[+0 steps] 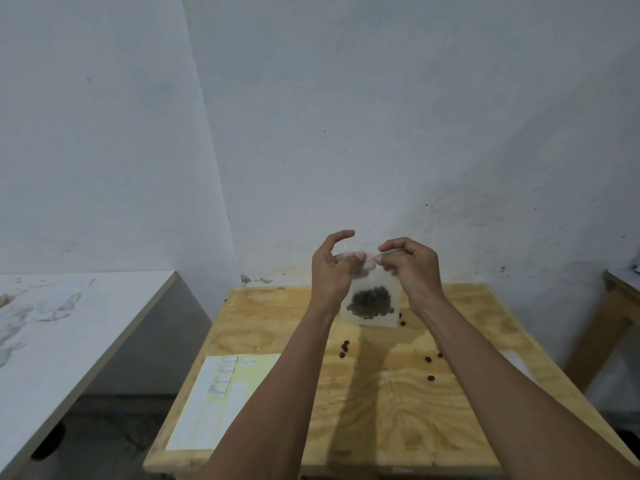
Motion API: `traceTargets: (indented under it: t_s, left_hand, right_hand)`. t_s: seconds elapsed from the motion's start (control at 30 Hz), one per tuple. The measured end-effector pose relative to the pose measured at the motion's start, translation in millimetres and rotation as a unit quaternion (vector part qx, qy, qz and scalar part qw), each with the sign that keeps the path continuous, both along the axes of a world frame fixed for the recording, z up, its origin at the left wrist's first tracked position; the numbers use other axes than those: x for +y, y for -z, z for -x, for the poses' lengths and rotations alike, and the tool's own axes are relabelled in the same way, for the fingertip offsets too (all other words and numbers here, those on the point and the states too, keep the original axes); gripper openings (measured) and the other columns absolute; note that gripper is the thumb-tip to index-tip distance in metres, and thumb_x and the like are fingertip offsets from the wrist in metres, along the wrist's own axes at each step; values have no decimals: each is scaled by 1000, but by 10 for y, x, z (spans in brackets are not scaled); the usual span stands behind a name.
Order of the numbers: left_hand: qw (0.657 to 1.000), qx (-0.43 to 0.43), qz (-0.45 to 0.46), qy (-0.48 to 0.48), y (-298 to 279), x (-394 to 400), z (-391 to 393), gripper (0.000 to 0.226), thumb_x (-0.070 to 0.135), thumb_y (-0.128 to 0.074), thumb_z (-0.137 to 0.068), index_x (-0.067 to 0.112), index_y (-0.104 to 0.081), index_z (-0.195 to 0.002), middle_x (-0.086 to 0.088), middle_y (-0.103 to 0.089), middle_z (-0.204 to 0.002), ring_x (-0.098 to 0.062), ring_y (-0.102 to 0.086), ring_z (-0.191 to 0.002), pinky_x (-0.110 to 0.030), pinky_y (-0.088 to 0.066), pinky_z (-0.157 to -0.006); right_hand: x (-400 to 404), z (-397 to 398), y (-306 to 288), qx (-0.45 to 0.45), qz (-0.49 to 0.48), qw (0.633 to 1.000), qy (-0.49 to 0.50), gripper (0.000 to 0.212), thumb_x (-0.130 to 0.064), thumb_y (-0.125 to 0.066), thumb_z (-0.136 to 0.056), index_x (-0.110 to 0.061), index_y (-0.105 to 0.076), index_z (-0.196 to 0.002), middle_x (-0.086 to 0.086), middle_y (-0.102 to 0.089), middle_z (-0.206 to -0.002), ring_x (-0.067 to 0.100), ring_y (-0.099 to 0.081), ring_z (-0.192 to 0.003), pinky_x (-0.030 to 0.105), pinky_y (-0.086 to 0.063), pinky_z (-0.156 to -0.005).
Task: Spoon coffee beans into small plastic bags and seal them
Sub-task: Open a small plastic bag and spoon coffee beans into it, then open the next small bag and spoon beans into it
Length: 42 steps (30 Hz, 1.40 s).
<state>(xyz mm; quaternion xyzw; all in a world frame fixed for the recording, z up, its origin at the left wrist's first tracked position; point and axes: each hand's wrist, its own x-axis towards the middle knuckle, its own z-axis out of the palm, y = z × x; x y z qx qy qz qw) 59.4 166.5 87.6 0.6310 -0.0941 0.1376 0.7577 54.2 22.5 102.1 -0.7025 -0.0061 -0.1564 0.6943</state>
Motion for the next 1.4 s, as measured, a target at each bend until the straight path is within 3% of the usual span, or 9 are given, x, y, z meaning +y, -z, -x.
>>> traceTargets:
  t_s: [0.13,0.33,0.53,0.6,0.73,0.87,1.0,1.13,1.4]
  left_hand:
    - [999,-15,33,18,7,26,47,20,-7,-57,-97,4,-51,-112,-25,-76,-88,-32,-75,-78,-41,-62,-78]
    - [1000,2,-9,25,79,83,10,17,-6,-73,-77,-6,-75,-94,-26,-74,-96,-41,-70,-97,-53,-59,-89]
    - [997,56,-5,45,45,95,-26,25,3,-74,-79,7,-79,-103,-13,-77,-103,-36,-71,-105,-51,-59,-93]
    - [995,84,-4,52,32,81,-16,20,7,-63,-94,5,-76,-109,-14,-75,-101,-36,-71,-103,-50,-61,-89]
    - [987,118,-85,66,131,137,26,27,8,-48,-106,5,-73,-114,-11,-67,-101,-32,-69,-99,-52,-62,-82]
    - [971,149,-178,56,345,147,145,30,-4,-47,-100,3,-74,-110,-9,-63,-93,-21,-62,-79,-45,-64,-72]
    - [945,170,-277,29,757,156,241,36,-11,-48,-89,8,-77,-94,-9,-62,-78,-27,-58,-70,-52,-58,-69]
    - [917,181,-356,12,1050,207,374,31,-9,-54,-85,15,-74,-84,-9,-62,-71,-26,-57,-61,-36,-52,-58]
    - [862,36,-496,-92,1025,95,448,19,21,-76,-83,17,-70,-100,-2,-60,-100,-19,-57,-92,-29,-41,-71]
  right_hand:
    - [-31,-8,13,22,-29,999,-7,24,5,-68,-84,-16,-79,-79,-4,-77,-82,13,-67,-77,22,-53,-65]
    - [-103,0,43,42,-42,998,-24,28,8,-64,-83,-13,-81,-87,4,-79,-88,25,-72,-90,40,-58,-88]
    - [-122,34,2,43,-67,996,-28,31,8,-60,-84,-13,-82,-91,2,-80,-88,18,-74,-87,25,-59,-74]
    - [-127,55,18,47,-66,996,-21,31,7,-60,-86,-13,-82,-93,2,-80,-90,18,-75,-85,27,-60,-73]
    - [-210,105,159,56,21,998,-20,31,1,-59,-92,-20,-81,-98,3,-78,-98,21,-76,-79,33,-61,-67]
    - [-254,230,420,102,136,985,-4,31,-2,-59,-89,-26,-80,-91,-1,-75,-99,12,-71,-68,24,-52,-57]
    - [-237,355,777,170,210,962,-28,23,-7,-69,-83,-27,-78,-89,0,-71,-103,12,-63,-71,22,-45,-52]
    - [-203,462,1092,203,289,935,-23,20,-12,-78,-83,-26,-77,-98,4,-67,-120,15,-56,-87,28,-50,-74]
    - [-232,496,1138,143,386,908,80,15,-30,-79,-84,-28,-76,-98,-1,-72,-110,21,-66,-93,29,-49,-70]
